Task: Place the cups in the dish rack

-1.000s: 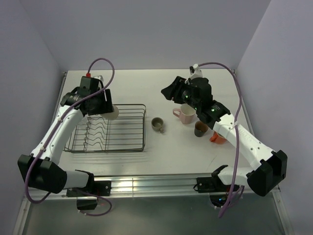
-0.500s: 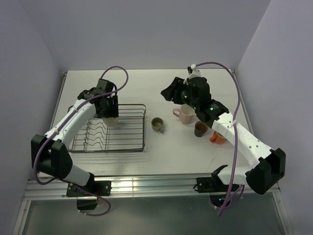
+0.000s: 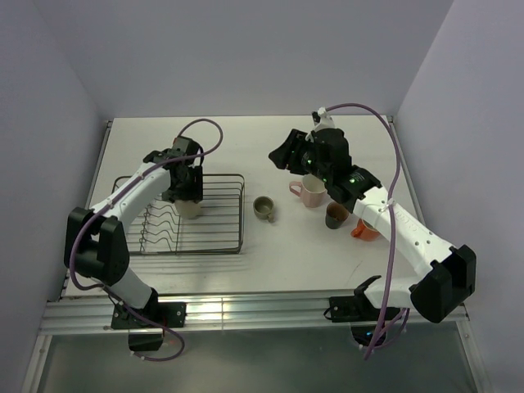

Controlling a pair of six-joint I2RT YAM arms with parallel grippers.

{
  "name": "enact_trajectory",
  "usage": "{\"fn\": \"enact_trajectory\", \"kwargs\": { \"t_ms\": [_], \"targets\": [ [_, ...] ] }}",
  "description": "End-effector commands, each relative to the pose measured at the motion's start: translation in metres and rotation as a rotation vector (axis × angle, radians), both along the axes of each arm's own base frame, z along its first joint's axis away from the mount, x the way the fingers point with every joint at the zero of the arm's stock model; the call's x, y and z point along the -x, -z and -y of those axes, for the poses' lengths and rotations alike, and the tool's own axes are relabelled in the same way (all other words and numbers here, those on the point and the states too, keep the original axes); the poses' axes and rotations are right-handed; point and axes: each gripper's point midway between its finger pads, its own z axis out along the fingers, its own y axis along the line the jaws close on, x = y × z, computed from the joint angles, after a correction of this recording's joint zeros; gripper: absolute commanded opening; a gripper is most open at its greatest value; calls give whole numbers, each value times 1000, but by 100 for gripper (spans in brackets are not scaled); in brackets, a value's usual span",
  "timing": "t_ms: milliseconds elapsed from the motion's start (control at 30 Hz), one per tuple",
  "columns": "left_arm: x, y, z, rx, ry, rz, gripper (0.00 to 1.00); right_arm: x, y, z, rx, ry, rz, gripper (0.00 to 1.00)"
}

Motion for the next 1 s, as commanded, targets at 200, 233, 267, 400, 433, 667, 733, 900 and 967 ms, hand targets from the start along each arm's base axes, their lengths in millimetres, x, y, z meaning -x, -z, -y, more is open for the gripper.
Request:
{"fn": "enact_trajectory", "kwargs": {
  "t_ms": [200, 233, 267, 400, 433, 667, 733, 900, 967],
  "targets": [
    [-12, 6, 3, -6, 7, 31, 32, -7, -18, 1, -4, 6, 44, 59],
    [-12, 8, 3, -8, 5, 28, 37, -7, -18, 1, -4, 6, 44, 59],
    [-12, 9, 3, -11, 3, 27, 46, -7, -18, 1, -4, 6, 44, 59],
    [-12, 13, 1, -17, 3, 24, 62, -7, -16, 0, 0, 6, 37, 59],
    [-12, 14, 1, -20, 3, 23, 64, -7, -16, 0, 0, 6, 38, 59],
    [-12, 13, -1, -29, -5, 36, 97, -7, -15, 0, 2, 3, 33, 59],
    [-13, 11, -2, -28, -5, 45, 97, -7, -15, 0, 2, 3, 35, 59],
    [-17, -3, -2, -20, -17, 85, 96, -7, -16, 0, 3, 6, 35, 59],
    [-18, -13, -1, -9, -17, 112, 96, -6, -18, 0, 4, 4, 37, 59]
  ]
}}
